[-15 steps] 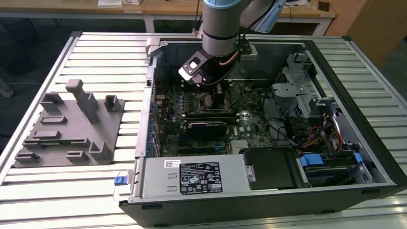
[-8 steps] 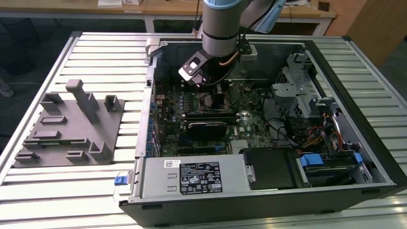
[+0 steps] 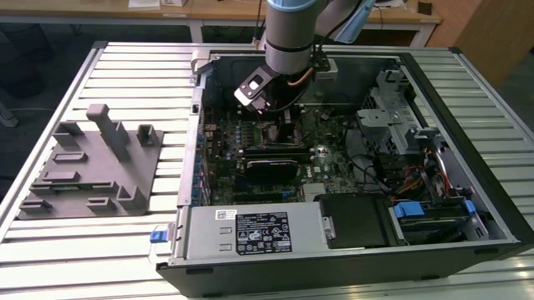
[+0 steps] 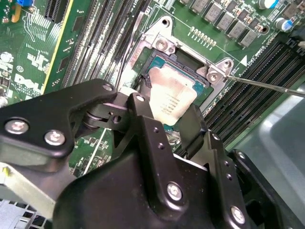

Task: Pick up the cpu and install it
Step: 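Place the cpu into insertion slot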

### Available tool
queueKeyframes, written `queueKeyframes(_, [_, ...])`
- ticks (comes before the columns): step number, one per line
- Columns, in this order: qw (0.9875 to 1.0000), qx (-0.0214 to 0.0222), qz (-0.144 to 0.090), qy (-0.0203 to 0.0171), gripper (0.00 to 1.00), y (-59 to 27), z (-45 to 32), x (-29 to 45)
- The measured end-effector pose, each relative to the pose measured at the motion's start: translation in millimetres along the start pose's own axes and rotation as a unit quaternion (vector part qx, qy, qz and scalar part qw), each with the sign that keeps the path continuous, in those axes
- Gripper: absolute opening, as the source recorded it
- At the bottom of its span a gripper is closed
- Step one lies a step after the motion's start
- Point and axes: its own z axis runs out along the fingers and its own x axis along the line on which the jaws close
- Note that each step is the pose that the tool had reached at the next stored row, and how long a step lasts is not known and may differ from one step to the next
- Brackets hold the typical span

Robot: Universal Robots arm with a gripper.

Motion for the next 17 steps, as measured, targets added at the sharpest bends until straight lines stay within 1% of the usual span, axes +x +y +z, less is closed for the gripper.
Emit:
queueKeyframes(2, [1.0000,-0.0002,0.000,-0.0006,0.49,0.1,-0.3,0.0])
queueKeyframes(5, [1.0000,-0.0001,0.000,-0.0035,0.49,0.1,-2.0,0.1])
queueKeyframes(6, [1.0000,0.0000,0.000,-0.0039,0.49,0.1,-2.3,0.0])
queueKeyframes(17, [1.0000,-0.0001,0.000,-0.0038,0.49,0.1,-3.6,0.0])
